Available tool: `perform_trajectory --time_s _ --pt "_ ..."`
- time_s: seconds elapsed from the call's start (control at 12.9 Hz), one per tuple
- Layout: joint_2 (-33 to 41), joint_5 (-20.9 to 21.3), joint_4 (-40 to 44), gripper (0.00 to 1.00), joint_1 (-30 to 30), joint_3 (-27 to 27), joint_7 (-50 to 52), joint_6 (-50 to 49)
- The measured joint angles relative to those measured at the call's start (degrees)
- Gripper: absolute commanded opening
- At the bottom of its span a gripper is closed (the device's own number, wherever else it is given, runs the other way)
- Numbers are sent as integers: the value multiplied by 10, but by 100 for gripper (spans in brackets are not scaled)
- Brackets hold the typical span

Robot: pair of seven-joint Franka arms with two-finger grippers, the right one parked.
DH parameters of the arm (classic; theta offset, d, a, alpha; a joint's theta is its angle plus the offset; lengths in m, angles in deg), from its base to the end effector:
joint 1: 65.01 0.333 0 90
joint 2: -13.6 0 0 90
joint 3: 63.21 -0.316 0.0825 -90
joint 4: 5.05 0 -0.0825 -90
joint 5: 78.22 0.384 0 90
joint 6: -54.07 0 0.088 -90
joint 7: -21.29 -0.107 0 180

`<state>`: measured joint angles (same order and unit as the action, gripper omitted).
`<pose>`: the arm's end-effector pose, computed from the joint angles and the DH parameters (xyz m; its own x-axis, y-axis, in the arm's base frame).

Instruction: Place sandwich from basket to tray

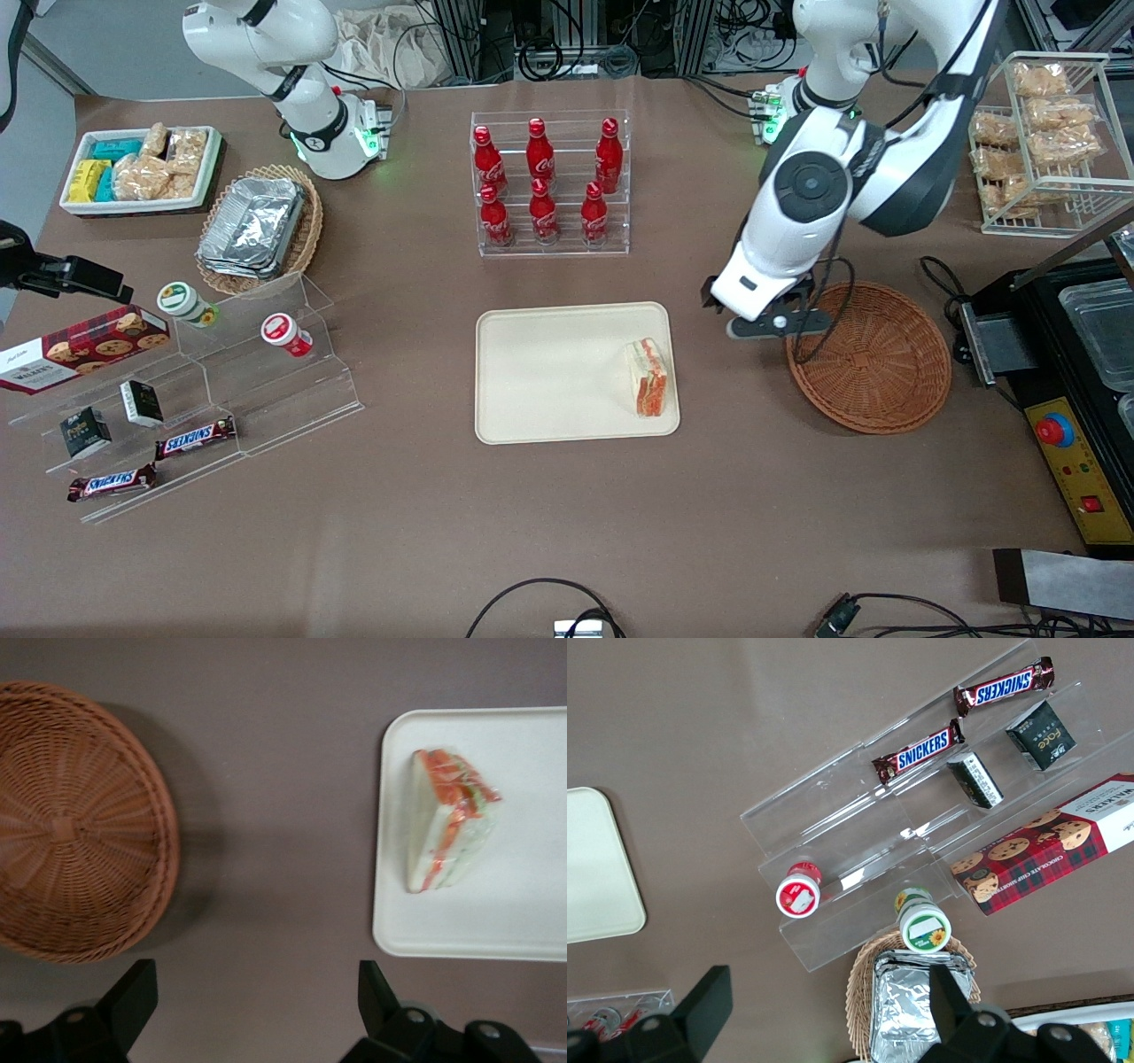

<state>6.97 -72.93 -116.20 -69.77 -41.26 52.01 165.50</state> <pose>0.5157 -0.2468 0.4200 0.9971 0.0348 -0.0680 0.0289 -0.9959 -0.0856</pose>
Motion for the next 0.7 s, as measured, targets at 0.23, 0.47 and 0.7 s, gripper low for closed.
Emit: perform_trajectory --time_s 0.23,0.47,0.7 --pt "32 -8 6 100 67 -3 -89 -51" --pt "40 -20 42 100 129 -6 -156 -97" --pt "41 -34 74 100 172 -7 -204 -134"
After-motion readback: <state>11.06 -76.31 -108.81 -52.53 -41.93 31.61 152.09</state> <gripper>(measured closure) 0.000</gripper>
